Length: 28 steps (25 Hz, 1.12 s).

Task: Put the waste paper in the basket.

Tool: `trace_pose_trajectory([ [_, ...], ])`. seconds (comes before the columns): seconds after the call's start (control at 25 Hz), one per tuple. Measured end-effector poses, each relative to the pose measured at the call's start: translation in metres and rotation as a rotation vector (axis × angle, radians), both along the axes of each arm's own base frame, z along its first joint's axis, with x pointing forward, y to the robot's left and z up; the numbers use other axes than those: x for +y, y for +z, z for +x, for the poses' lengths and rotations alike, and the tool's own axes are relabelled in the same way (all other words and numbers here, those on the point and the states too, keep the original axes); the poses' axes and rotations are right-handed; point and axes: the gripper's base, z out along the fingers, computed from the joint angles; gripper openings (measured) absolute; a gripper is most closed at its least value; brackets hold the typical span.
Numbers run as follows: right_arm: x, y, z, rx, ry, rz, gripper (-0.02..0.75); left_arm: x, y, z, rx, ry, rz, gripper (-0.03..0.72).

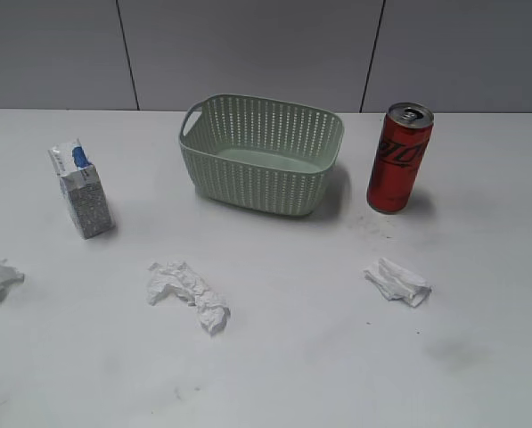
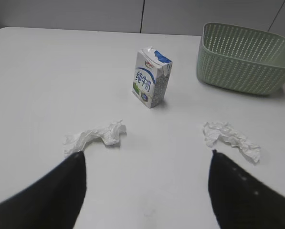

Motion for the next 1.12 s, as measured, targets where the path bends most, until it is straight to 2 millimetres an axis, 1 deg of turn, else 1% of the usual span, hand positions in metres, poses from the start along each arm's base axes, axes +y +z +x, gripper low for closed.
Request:
trace_pose_trajectory([
  [0.6,0.000,0.000,0.000,0.000,0.000,0.000,0.589,0.000,0.000,0.000,0.000,0.000,0.000,0.592],
  [0.88,0.000,0.000,0.000,0.000,0.000,0.001,0.589,0.000,0.001,0.000,-0.007,0.001,-0.002,0.631],
  [1.0,0.000,0.000,0.000,0.000,0.000,0.001,0.589,-0.001,0.002,0.007,0.031,0.001,0.004,0.633],
  [1.12,0.000,0.000,0.000,0.000,0.000,0.001,0.589,-0.003,0.009,0.020,0.100,0.001,0.015,0.633],
])
